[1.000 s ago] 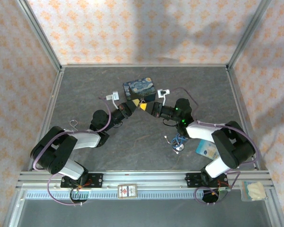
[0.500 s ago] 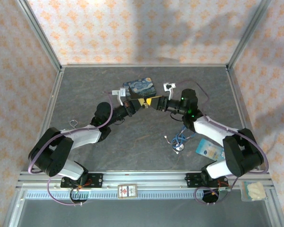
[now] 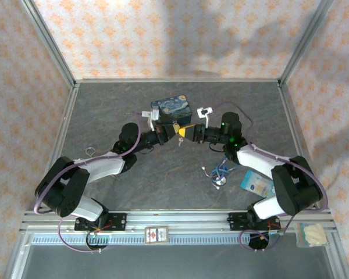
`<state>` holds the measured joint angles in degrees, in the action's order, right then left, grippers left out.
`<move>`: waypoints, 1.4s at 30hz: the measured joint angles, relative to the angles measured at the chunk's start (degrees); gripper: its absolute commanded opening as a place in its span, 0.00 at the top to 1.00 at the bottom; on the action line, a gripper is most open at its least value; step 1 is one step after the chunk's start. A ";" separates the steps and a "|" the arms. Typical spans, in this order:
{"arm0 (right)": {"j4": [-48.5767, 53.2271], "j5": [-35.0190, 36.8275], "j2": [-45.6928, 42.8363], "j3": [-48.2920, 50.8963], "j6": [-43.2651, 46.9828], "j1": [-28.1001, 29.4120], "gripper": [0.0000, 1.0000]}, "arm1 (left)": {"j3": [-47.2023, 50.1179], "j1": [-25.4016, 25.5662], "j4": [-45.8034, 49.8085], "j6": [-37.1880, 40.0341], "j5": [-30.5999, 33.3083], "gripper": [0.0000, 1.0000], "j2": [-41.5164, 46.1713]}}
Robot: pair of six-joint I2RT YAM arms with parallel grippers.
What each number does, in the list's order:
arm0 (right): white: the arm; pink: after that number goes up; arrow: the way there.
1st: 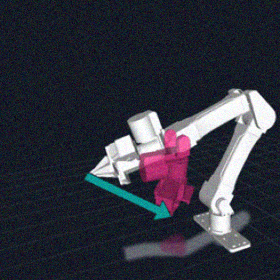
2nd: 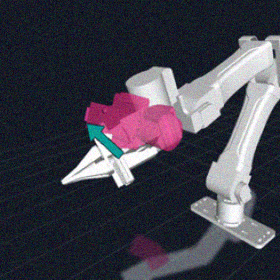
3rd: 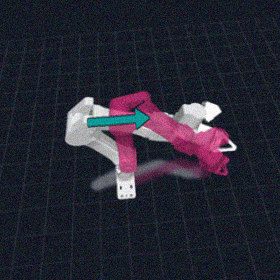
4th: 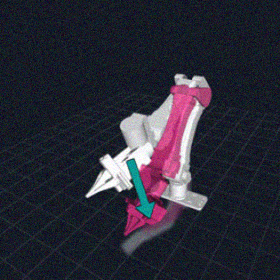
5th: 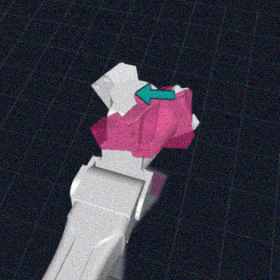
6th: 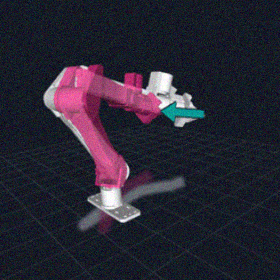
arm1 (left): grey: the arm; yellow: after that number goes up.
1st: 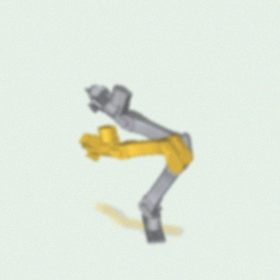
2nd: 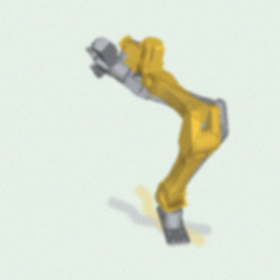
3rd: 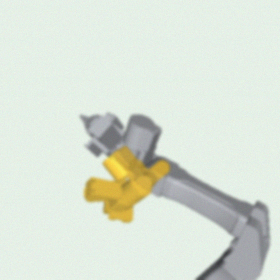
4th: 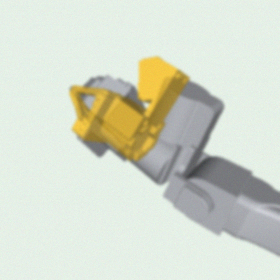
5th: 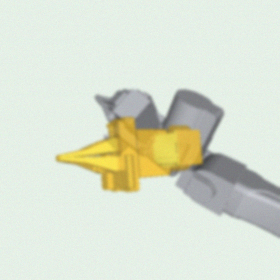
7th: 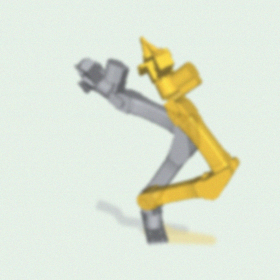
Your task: Unlock a padlock with a key
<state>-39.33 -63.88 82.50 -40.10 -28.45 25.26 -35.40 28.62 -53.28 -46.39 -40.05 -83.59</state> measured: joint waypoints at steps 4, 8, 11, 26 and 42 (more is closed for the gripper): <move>-0.07 -0.26 0.09 0.15 -0.02 0.09 0.71 | -0.04 0.00 -0.02 0.00 0.02 1.00 0.02; -0.15 -0.55 0.44 0.15 -0.02 0.09 0.72 | -0.04 0.00 -0.02 0.00 0.07 1.00 0.50; -0.22 -0.66 0.66 0.15 -0.35 0.09 0.74 | -0.04 0.00 -0.04 0.00 0.24 1.00 0.76; -3.76 0.00 1.46 0.63 -2.80 0.09 1.00 | -0.02 -0.11 -0.22 -0.44 2.47 0.34 1.11; 14.14 21.99 0.90 1.77 5.44 -2.73 1.00 | -4.15 2.34 16.31 -0.37 28.68 0.35 -10.14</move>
<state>-25.19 -41.89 83.40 -38.33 -23.00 22.52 -39.55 30.96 -36.97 -46.76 -11.38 -93.73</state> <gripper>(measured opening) 0.046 0.676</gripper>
